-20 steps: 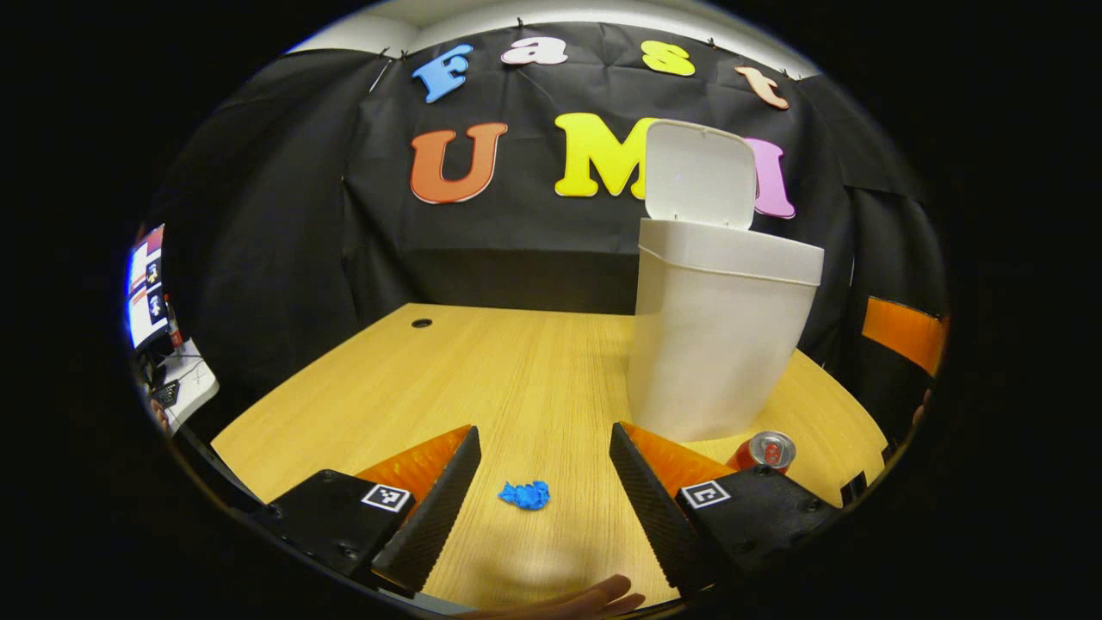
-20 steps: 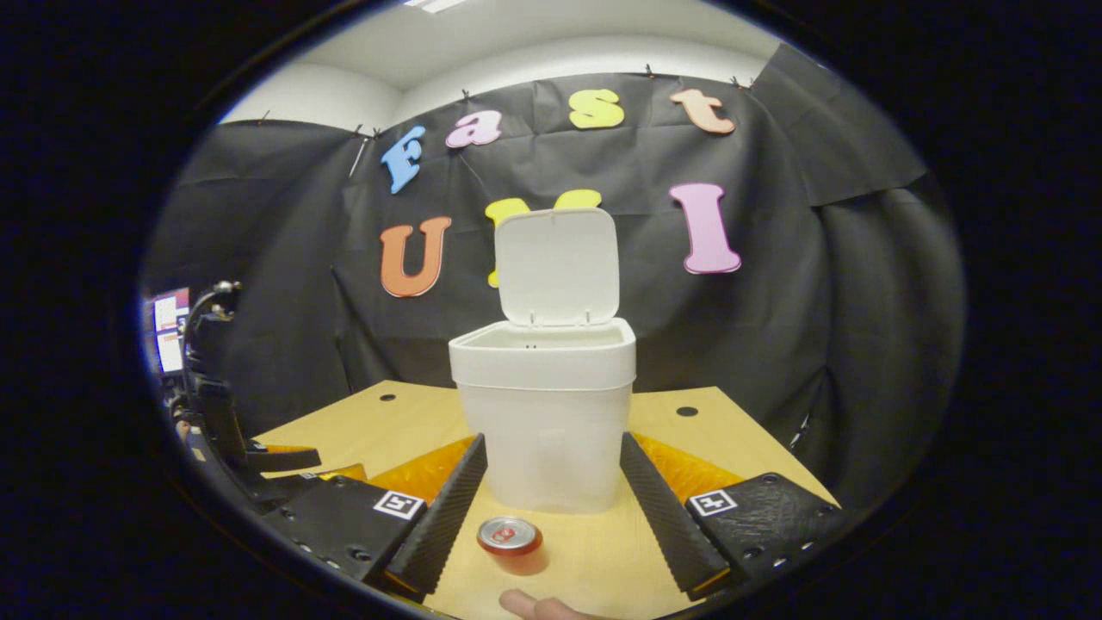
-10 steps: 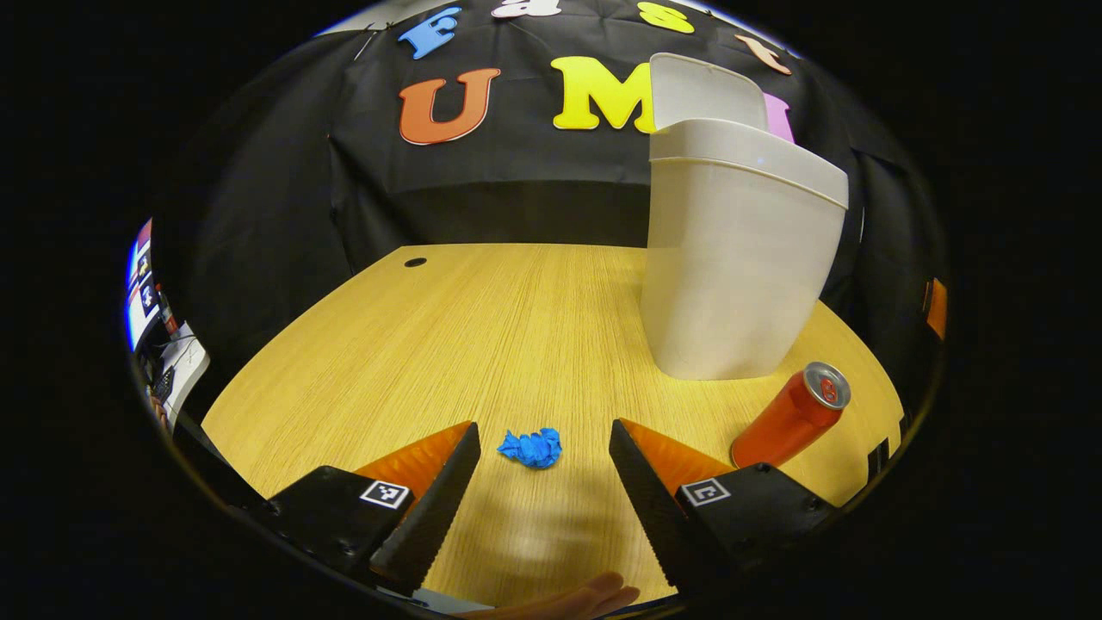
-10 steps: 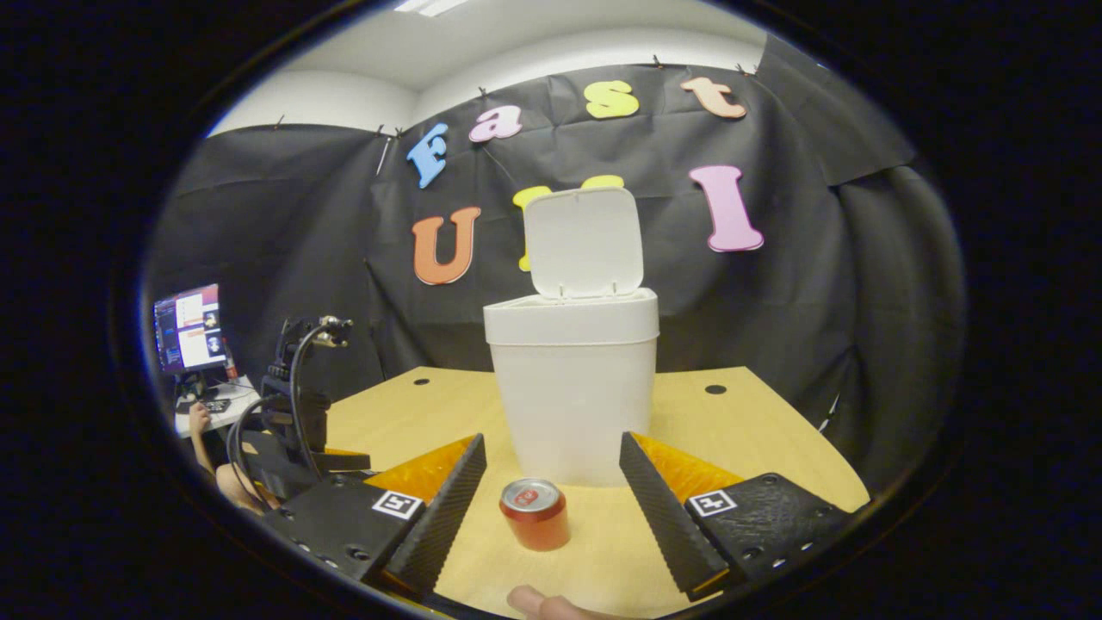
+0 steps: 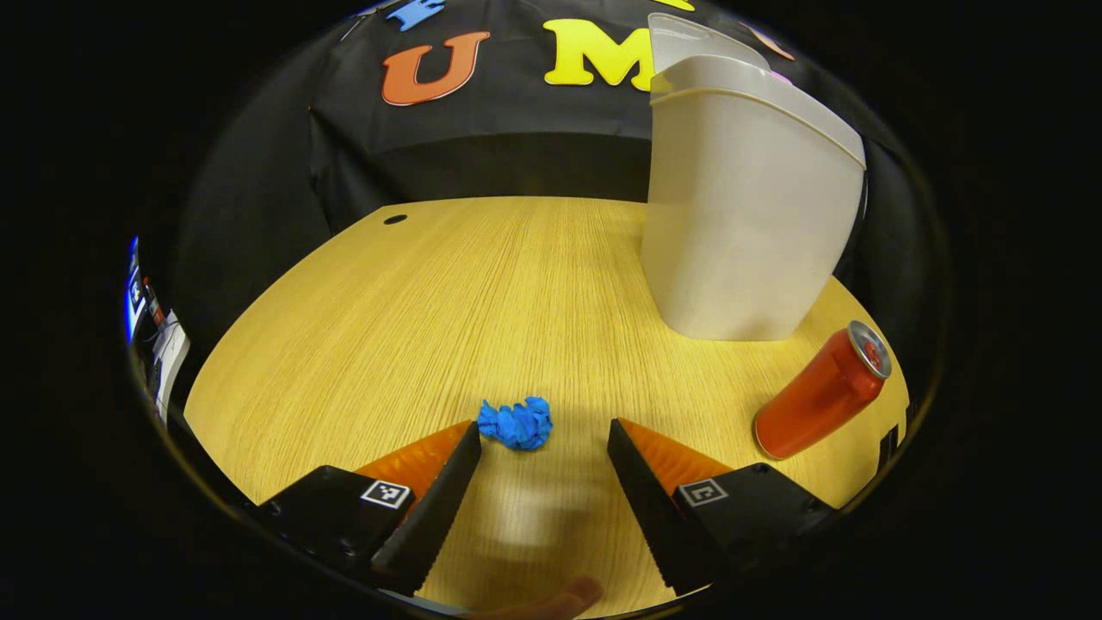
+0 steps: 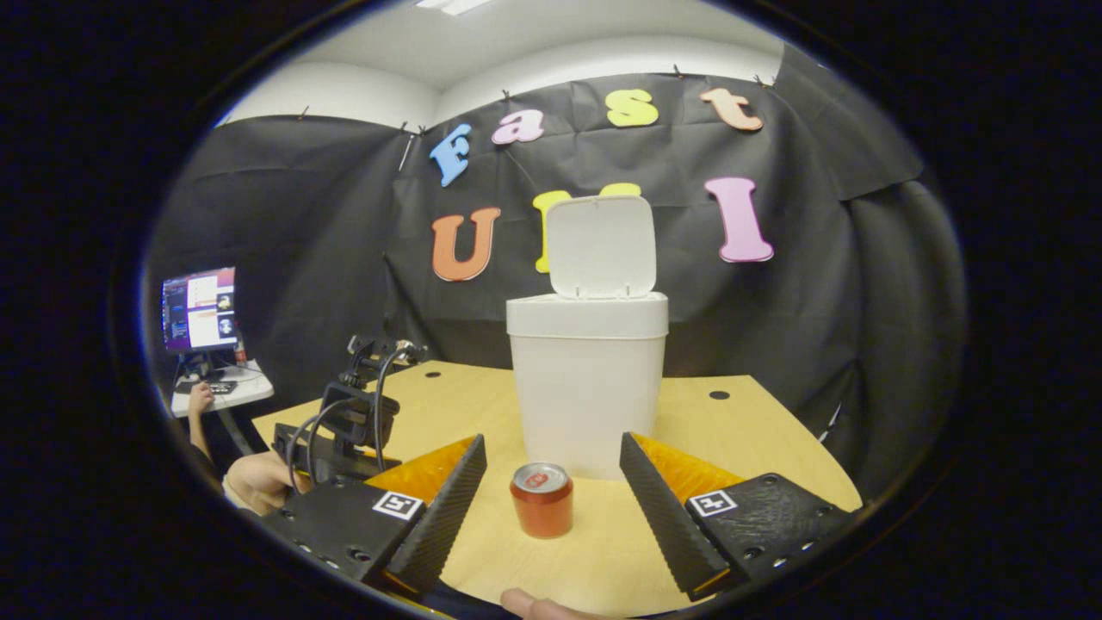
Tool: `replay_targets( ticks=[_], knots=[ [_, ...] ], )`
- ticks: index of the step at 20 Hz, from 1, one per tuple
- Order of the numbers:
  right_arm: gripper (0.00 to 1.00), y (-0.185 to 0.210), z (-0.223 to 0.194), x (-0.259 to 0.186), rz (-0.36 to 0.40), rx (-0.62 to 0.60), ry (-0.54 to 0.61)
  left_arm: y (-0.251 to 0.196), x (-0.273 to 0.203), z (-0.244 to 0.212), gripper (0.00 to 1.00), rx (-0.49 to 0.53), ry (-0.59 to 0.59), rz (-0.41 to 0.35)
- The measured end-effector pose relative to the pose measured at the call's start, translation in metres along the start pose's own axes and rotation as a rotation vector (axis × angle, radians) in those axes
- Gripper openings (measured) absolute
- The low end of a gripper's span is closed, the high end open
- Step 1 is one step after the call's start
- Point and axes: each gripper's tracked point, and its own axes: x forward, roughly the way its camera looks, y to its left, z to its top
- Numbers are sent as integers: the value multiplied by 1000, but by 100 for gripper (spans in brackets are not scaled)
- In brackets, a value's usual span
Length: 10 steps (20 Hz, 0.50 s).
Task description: Press the lid of the desktop garbage bin to open it, pick up the crumpled paper on the desktop and throw it into the bin, then pick up the pop can on the desktop and drop it into the bin, and finally close the garbage bin lid.
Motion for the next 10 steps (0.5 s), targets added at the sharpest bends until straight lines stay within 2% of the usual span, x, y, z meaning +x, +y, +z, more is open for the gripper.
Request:
replay_targets(
  ticks=[4, 6, 7, 9, 10],
  knots=[
    [96, -1, -15, 6, -9, 1, 39, 10, 6, -2, 88, 1, 24, 29],
    [93, 0, -25, 8, -12, 18, 64, 4, 8, 2, 84, 7, 15, 7],
    [96, 3, -30, 10, -7, 21, 76, 2, 9, 7, 82, 26, -2, 4],
    [94, 4, -41, 13, -14, -6, 100, -1, 10, 16, 77, 45, -27, -9],
    [96, 5, -46, 13, -15, -16, 113, -2, 10, 20, 74, 44, -31, -12]
  ],
)
